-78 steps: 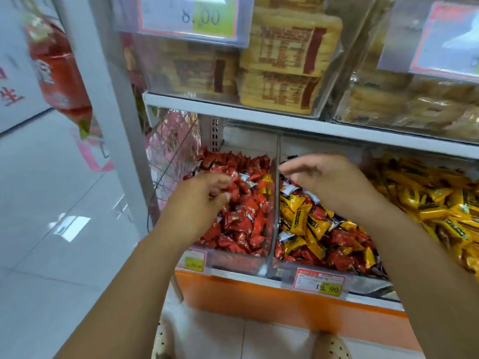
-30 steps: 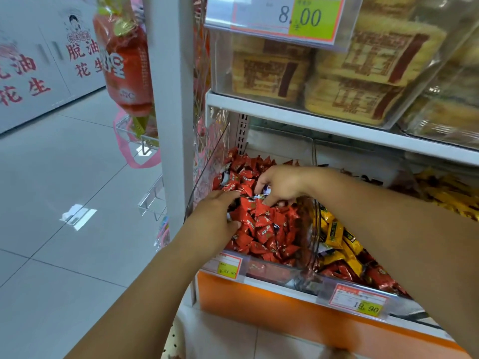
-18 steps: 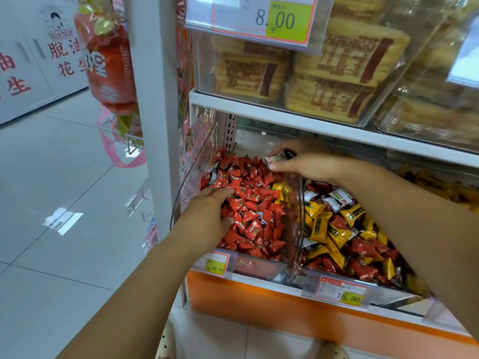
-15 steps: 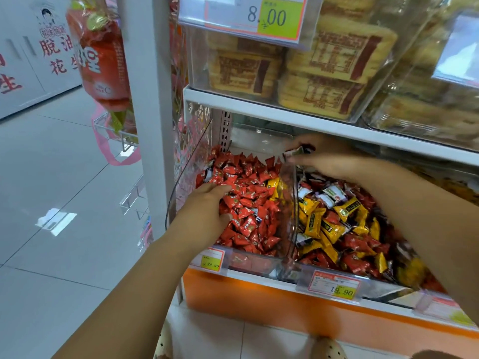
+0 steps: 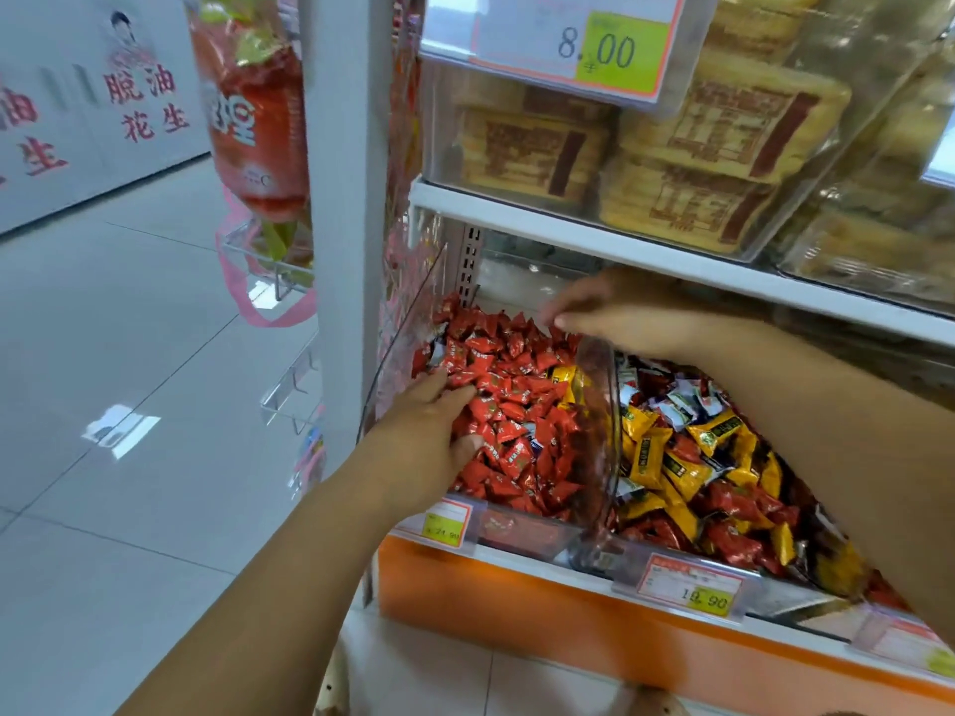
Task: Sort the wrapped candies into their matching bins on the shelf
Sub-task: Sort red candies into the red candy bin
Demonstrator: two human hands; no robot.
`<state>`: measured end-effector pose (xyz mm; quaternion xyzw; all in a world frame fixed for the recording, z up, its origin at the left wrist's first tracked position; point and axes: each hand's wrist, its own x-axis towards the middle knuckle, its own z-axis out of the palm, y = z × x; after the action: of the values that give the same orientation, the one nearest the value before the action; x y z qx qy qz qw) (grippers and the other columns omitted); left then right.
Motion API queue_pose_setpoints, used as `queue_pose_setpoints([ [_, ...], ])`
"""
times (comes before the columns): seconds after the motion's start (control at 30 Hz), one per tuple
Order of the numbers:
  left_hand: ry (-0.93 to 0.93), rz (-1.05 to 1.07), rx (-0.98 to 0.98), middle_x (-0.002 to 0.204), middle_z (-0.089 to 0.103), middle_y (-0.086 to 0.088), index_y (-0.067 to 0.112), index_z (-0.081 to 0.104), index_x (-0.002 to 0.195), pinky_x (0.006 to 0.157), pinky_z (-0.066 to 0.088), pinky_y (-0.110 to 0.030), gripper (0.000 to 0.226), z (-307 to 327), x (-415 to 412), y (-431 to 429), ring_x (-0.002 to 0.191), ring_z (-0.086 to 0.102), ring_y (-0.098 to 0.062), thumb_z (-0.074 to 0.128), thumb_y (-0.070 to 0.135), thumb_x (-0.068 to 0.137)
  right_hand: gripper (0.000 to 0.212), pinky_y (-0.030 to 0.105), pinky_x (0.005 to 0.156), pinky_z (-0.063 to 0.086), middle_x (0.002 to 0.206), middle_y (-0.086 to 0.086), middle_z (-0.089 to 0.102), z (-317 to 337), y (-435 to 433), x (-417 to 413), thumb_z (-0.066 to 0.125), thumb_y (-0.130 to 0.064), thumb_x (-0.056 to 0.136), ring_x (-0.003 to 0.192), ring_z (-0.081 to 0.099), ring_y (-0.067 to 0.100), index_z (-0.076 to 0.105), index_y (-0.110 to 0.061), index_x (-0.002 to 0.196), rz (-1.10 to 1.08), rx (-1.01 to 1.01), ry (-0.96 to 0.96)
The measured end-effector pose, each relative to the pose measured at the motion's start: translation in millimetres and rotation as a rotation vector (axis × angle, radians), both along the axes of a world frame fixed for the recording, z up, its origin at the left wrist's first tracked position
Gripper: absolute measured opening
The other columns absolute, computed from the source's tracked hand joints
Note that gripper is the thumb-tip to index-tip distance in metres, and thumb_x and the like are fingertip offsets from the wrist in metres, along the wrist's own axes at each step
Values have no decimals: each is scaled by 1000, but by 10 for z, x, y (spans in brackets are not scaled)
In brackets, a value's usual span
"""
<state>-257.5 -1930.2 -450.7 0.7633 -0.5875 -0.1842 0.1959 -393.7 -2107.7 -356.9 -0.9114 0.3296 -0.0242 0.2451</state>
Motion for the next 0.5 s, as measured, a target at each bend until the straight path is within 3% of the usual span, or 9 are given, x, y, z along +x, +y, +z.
queue_pose_setpoints([
  [0.1, -19, -13, 12, 161, 3, 1, 29, 15, 152, 114, 12, -24, 62, -14, 4, 47, 147, 5, -16, 43, 40, 99, 25, 3, 79, 37, 116, -11, 59, -163, 108, 457, 54, -18, 97, 103, 53, 3, 66, -23, 118, 158, -13, 132],
  [0.13, -30, -16, 13, 161, 5, 1, 29, 14, 152, 113, 13, -24, 62, -21, 7, 54, 147, 7, -16, 43, 40, 99, 26, 2, 76, 36, 115, -12, 59, -225, 137, 609, 54, -18, 97, 103, 52, 2, 65, -23, 120, 183, -32, 140],
  [0.27, -41, -33, 53, 161, 6, 1, 28, 12, 153, 115, 12, -27, 63, -37, 30, 24, 147, 6, -17, 42, 40, 99, 25, 16, 85, 38, 126, -4, 60, -493, 137, 1080, 55, -21, 96, 113, 55, 12, 65, -21, 119, 182, -110, 78],
  [0.37, -45, -50, 90, 161, 7, 0, 26, 13, 153, 116, 11, -30, 62, -33, 44, 3, 147, 4, -19, 42, 40, 99, 39, 25, 94, 40, 132, 3, 53, -675, 41, 1173, 62, -32, 91, 117, 50, 19, 58, -20, 128, 199, -129, 228],
  [0.43, -43, -63, 108, 161, 8, 0, 27, 14, 152, 117, 11, -32, 62, -35, 54, 2, 147, 4, -19, 41, 41, 99, 45, 30, 99, 40, 128, 4, 48, -760, -38, 1129, 68, -33, 86, 115, 48, 21, 56, -23, 129, 228, -141, 281],
  [0.5, -44, -69, 116, 160, 9, 1, 29, 13, 152, 117, 11, -31, 62, -39, 62, 10, 147, 4, -18, 42, 42, 99, 37, 25, 92, 40, 117, -1, 49, -805, -117, 1042, 71, -23, 83, 107, 49, 17, 61, -23, 119, 228, -134, 238],
])
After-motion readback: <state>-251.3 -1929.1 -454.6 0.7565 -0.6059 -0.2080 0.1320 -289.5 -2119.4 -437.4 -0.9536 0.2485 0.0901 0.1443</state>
